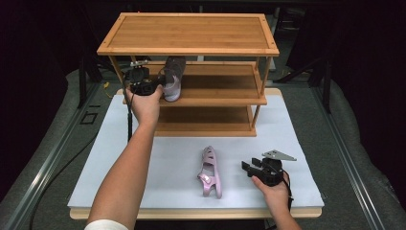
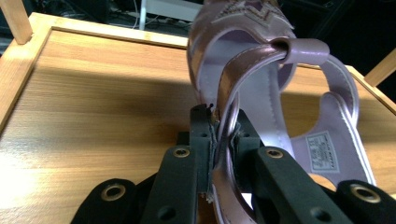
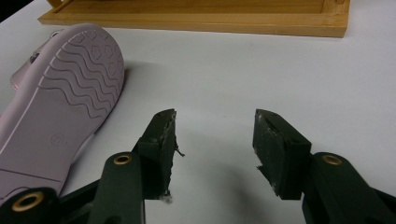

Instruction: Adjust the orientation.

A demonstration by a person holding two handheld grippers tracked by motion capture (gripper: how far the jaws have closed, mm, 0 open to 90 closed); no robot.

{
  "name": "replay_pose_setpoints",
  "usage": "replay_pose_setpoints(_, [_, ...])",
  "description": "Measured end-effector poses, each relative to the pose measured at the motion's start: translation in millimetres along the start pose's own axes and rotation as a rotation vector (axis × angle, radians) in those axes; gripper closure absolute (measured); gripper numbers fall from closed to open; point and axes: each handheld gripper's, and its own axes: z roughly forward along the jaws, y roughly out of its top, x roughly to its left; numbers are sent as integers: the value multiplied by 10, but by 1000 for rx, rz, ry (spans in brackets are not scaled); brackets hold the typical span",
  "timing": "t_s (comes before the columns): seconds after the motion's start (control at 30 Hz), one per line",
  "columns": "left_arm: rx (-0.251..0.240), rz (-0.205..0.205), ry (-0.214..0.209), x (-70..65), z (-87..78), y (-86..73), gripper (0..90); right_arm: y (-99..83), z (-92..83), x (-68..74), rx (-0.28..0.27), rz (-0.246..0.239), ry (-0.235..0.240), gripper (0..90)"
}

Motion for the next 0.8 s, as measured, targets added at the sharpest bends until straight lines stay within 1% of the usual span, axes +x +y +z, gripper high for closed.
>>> replay_pose_setpoints(0.03, [9, 6, -3, -3, 10, 13, 826, 1, 0, -2, -1, 0, 0, 490])
replay_pose_setpoints(0.07, [16, 0, -3, -19, 20, 23, 825, 1, -1, -3, -2, -1, 2, 491])
replay_pose_setpoints(0.1, [11, -8, 4, -35, 41, 33, 825, 2, -2, -4, -3, -1, 3, 491])
replay_pose_setpoints(0.13, [18, -9, 7, -47, 54, 42, 825, 3, -4, -3, -3, 0, 4, 491])
replay_pose_setpoints(0.2, [24, -4, 23, -60, 84, 45, 824, 5, -8, -4, -6, 1, 8, 492])
replay_pose_setpoints(0.33, [31, -8, 32, -68, 128, 58, 816, 9, -19, -7, -6, 0, 14, 492])
replay_pose_setpoints(0.37, [27, -11, 29, -79, 140, 58, 813, 10, -20, -6, -7, 0, 15, 492])
replay_pose_setpoints(0.43, [44, 0, 18, -82, 149, 60, 806, 12, -17, -7, -7, 0, 15, 493])
replay_pose_setpoints(0.53, [51, -15, 18, -81, 188, 77, 794, 14, -13, -8, -7, 1, 16, 493])
replay_pose_setpoints(0.67, [43, -29, 10, -82, 223, 77, 772, 17, -21, -14, -9, 2, 23, 493])
replay_pose_setpoints(0.7, [37, -22, 17, -77, 233, 78, 767, 18, -22, -16, -9, 4, 22, 492])
replay_pose_setpoints(0.73, [30, -29, 20, -78, 239, 80, 761, 19, -23, -17, -10, 7, 21, 493])
replay_pose_setpoints(0.77, [27, -33, 20, -79, 241, 81, 756, 19, -23, -19, -12, 10, 23, 492])
replay_pose_setpoints(0.8, [29, -27, 16, -74, 238, 83, 750, 20, -25, -20, -9, 13, 24, 493])
